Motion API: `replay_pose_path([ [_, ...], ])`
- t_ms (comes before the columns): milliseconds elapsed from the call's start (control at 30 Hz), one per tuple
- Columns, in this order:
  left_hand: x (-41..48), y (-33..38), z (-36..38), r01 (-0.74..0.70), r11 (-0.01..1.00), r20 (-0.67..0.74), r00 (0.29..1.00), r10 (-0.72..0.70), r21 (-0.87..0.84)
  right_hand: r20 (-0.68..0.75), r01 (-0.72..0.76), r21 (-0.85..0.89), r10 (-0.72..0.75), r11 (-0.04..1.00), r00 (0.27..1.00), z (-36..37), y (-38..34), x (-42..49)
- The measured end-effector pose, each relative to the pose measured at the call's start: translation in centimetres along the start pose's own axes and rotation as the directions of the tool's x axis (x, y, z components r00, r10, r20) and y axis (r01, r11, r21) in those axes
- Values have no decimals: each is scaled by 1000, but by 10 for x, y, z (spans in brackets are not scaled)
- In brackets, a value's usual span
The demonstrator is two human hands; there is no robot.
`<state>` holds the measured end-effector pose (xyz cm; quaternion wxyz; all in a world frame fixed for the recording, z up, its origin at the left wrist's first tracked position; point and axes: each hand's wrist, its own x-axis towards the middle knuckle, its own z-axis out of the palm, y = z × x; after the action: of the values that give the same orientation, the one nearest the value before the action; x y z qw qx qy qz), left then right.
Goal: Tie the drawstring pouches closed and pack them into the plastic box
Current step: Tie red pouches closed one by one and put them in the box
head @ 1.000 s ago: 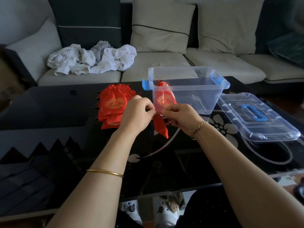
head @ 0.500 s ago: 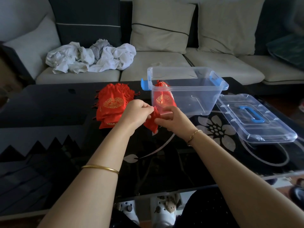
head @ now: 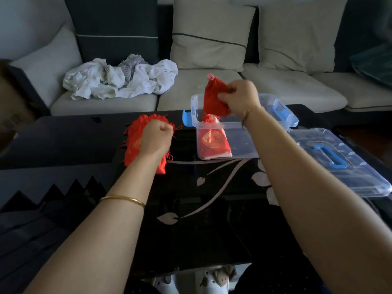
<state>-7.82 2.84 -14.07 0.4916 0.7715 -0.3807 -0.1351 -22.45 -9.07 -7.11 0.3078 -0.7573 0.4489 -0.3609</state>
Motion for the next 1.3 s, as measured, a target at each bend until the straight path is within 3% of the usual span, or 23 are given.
replay_pose_path([
  [67,16,-19,-4,23,986,-65,998,-13,167,51,-83,-145,91,986,995,8,-1,33],
  [133,25,-35,-8,141,937,-149,984,-97,319,154,-122,-342,183,932,971,16,2,48],
  [267,36,-58,-19,392,768,-258,919,-299,507,444,-142,-585,462,798,767,34,6,52],
  [333,39,-69,-22,435,731,-273,900,-339,526,396,-118,-652,469,749,789,35,11,53],
  [467,50,-87,-22,438,759,-264,898,-351,481,267,-167,-451,311,877,912,34,13,60],
  [567,54,-92,-22,448,802,-267,892,-366,396,151,-67,-438,147,896,978,39,13,55],
  [667,53,-92,-24,513,787,-285,855,-433,342,41,36,-269,-26,963,999,44,-3,26],
  [767,49,-96,-25,521,799,-285,848,-447,299,128,120,-127,-104,985,986,55,-18,-11],
  [900,36,-90,-30,385,917,-230,906,-355,104,331,43,-26,-32,999,943,77,-12,-47],
  [1000,14,-74,-33,271,950,5,962,-274,-152,372,-29,-60,49,998,927,89,7,-55],
  [1067,-6,-66,-33,235,947,166,965,-201,-221,402,-124,-25,124,992,907,88,18,-62],
  [1134,-23,-61,-30,216,945,257,955,-151,-246,464,-277,108,198,955,863,83,29,-70],
  [1200,-38,-56,-24,186,957,326,939,-107,-223,508,-423,332,218,843,833,75,39,-80],
  [1300,-55,-42,-12,224,949,401,908,-121,-223,402,-365,518,156,774,902,56,49,-92],
])
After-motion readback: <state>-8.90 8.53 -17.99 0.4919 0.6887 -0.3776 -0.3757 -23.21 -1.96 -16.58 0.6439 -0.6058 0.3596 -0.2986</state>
